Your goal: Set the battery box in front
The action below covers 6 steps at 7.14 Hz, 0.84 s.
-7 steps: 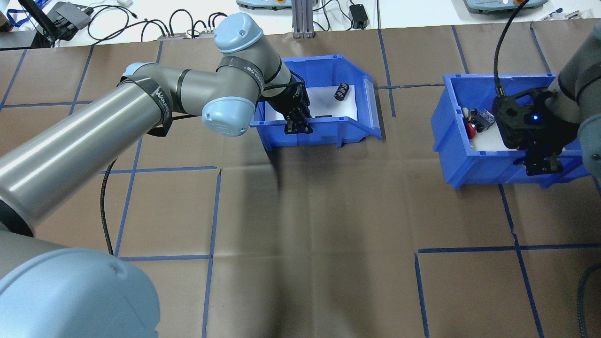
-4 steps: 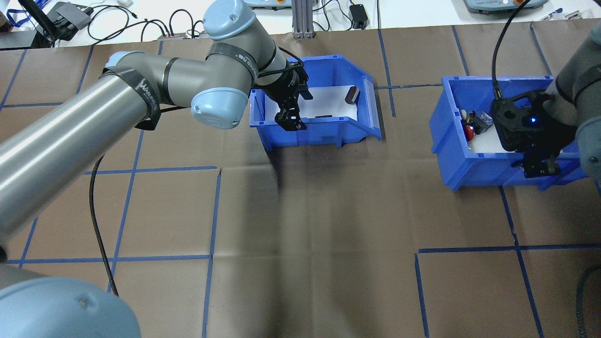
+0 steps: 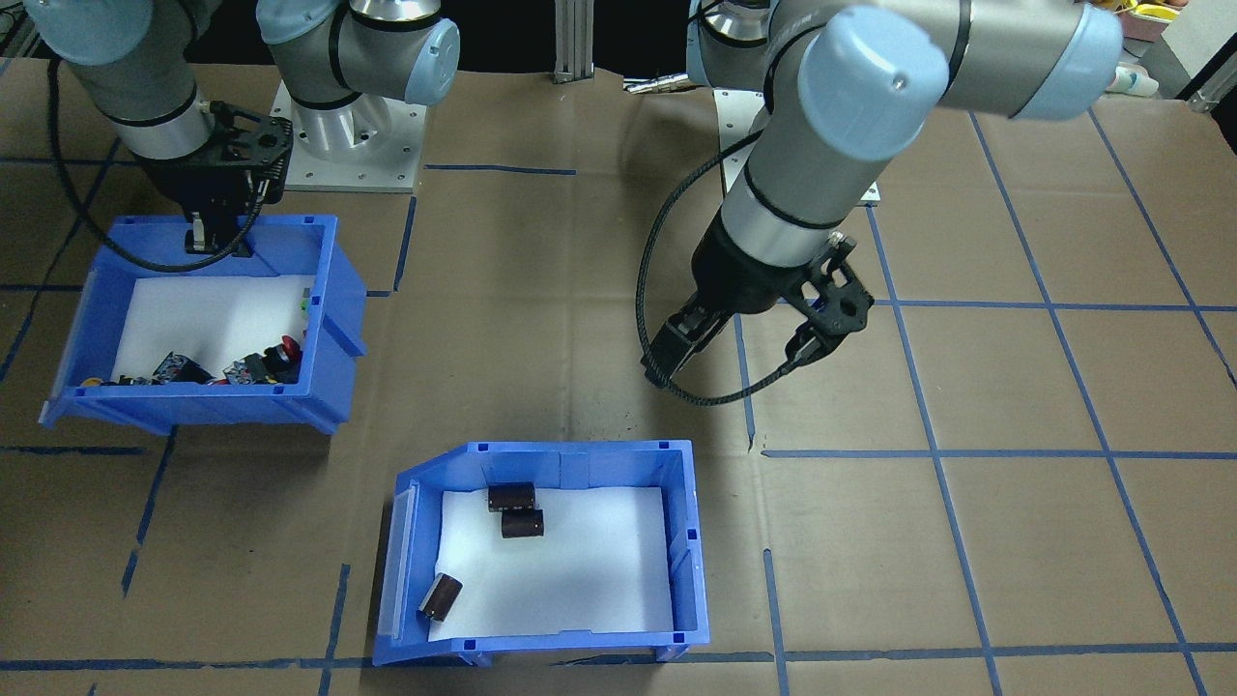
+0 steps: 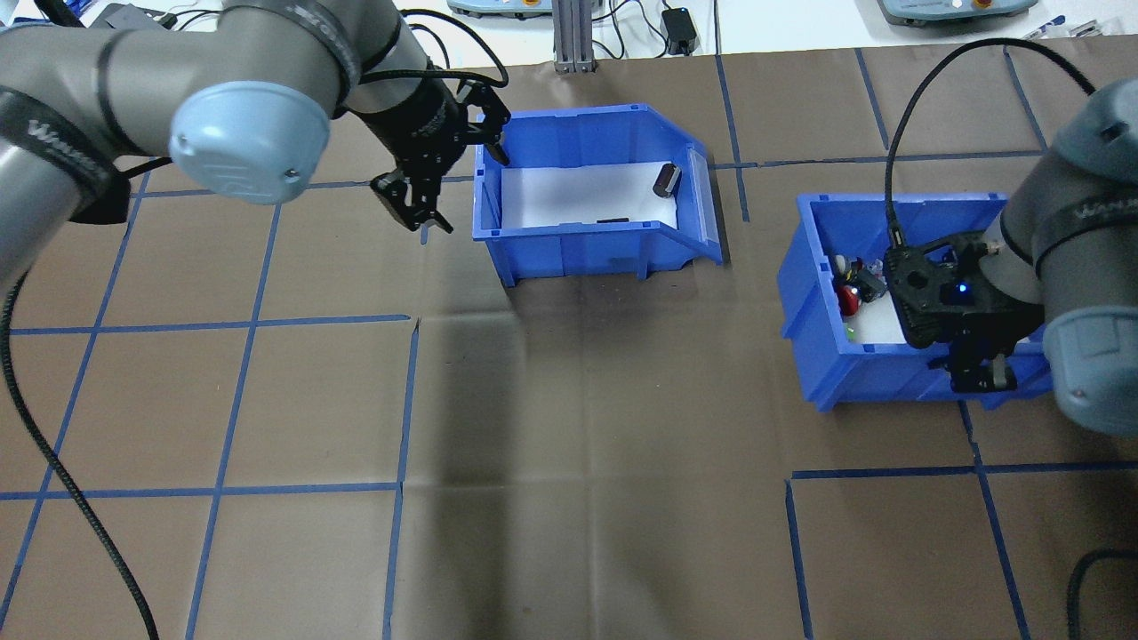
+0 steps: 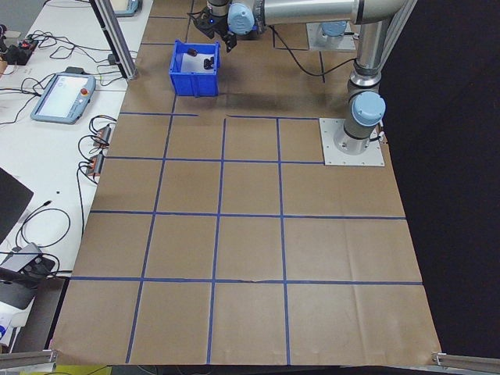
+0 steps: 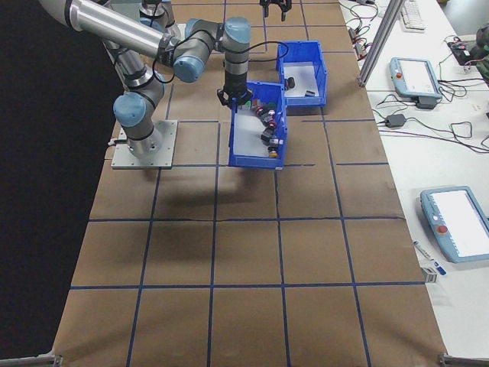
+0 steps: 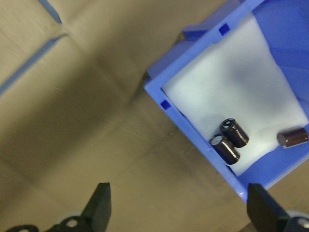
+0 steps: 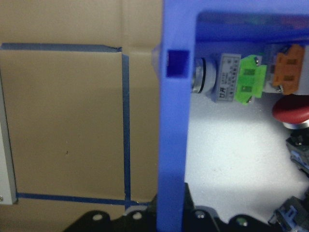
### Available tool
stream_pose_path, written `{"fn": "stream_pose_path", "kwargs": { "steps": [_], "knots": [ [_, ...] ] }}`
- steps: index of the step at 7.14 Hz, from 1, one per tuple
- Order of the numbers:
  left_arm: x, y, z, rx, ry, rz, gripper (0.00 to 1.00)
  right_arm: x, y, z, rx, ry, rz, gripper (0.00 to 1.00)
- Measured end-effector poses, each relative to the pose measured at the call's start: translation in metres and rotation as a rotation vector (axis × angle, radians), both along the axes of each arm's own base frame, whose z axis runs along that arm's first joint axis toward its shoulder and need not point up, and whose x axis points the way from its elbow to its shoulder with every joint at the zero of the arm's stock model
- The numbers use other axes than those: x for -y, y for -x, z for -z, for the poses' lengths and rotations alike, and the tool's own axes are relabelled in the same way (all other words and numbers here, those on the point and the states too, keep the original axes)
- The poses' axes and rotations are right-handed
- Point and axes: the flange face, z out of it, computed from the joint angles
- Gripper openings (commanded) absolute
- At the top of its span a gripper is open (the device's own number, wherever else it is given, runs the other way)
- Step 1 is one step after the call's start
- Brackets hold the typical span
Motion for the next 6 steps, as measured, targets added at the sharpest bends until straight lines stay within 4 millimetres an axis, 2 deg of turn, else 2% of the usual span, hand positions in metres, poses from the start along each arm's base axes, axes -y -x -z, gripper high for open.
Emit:
{"fn": "stream_pose_path", "kwargs": {
  "steps": [2,3,4,6],
  "knots": [
    [-0.032,-0.039,-0.037,0.136,0.041,0.391,1.0,-0.036,-0.065,0.019,-0.013,-0.008,0.055,0.03],
    [-0.042,-0.051,-0.046,0.201,0.055,0.579,1.0,-0.051,-0.1,0.024,-0.021,0.011,0.068,0.03],
    [-0.051,-0.056,-0.054,0.232,0.067,0.697,1.0,-0.063,-0.133,0.026,-0.02,0.044,0.063,0.03],
    [-0.077,-0.058,-0.066,0.247,0.093,0.761,1.0,-0.077,-0.186,0.038,-0.007,0.091,-0.001,0.03]
  ]
}}
